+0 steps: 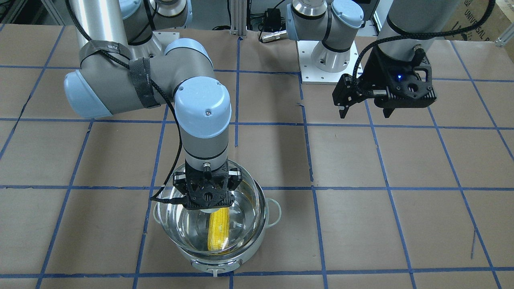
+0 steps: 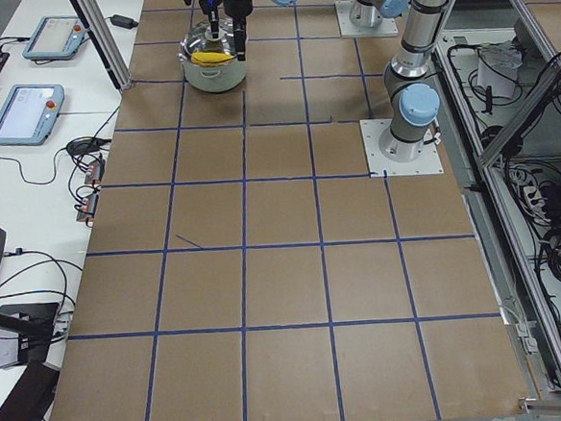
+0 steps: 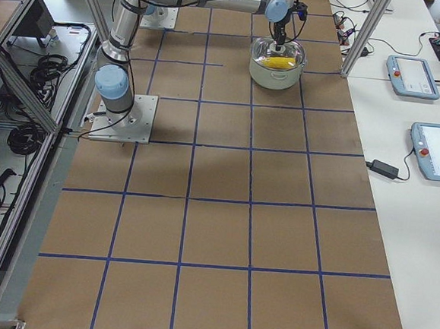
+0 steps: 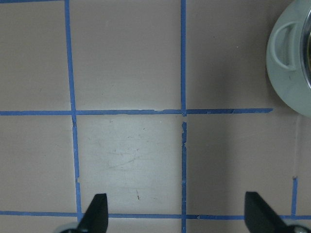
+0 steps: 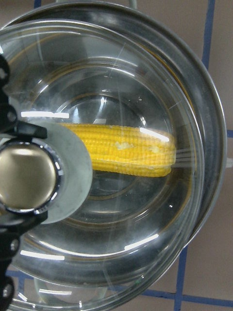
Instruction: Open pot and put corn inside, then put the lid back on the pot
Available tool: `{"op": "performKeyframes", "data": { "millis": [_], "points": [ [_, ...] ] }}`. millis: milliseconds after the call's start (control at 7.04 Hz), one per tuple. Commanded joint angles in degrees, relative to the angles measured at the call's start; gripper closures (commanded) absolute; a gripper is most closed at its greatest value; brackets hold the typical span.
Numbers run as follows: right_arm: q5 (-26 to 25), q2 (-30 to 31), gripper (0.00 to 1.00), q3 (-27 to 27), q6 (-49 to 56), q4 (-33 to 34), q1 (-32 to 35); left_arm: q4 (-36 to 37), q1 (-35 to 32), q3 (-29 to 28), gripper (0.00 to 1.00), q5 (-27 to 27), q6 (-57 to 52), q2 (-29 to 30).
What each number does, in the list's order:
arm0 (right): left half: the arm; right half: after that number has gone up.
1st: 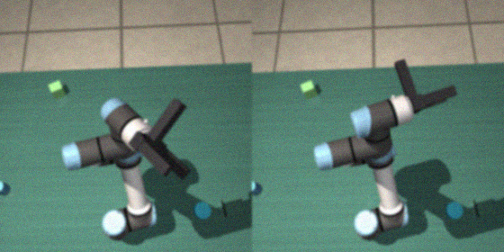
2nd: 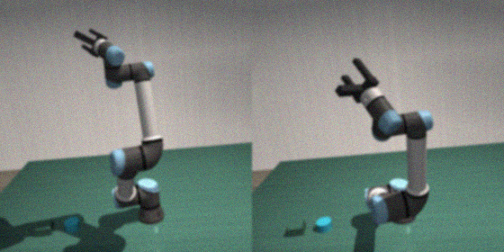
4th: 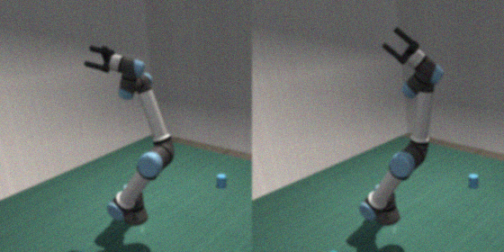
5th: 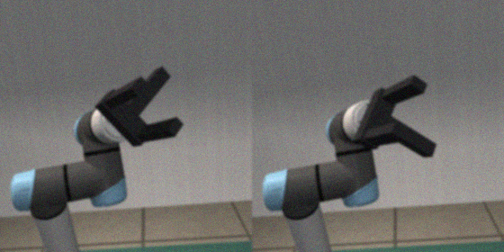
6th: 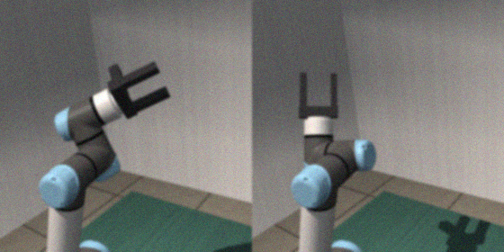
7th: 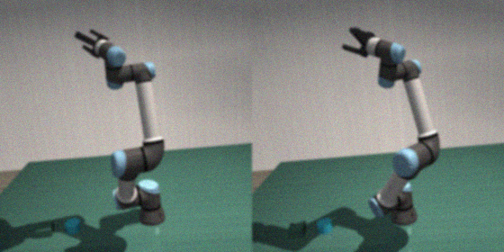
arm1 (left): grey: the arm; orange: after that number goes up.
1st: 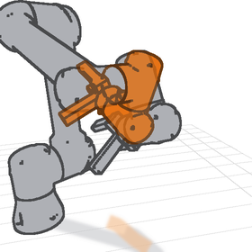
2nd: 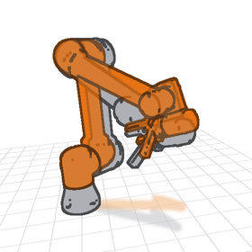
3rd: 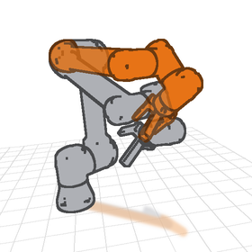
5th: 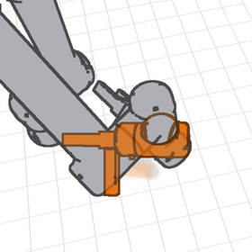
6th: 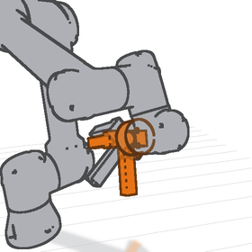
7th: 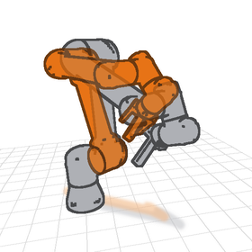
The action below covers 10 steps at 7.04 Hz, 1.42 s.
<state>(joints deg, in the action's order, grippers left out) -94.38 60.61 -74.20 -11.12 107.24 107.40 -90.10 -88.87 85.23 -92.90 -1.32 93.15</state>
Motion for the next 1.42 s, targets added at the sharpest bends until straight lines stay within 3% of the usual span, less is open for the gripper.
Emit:
{"op": "performKeyframes", "data": {
  "millis": [0,1279],
  "points": [
    [-0.02,-0.05,0.96,0.03,-0.04,0.08,0.09,-0.07,-0.08,0.02,0.00,0.00,0.00,0.01],
    [-0.63,-0.14,0.96,1.43,-2.06,-0.19,1.32,0.02,-0.43,0.81,0.00,0.00,0.26,-0.07]
  ]
}}
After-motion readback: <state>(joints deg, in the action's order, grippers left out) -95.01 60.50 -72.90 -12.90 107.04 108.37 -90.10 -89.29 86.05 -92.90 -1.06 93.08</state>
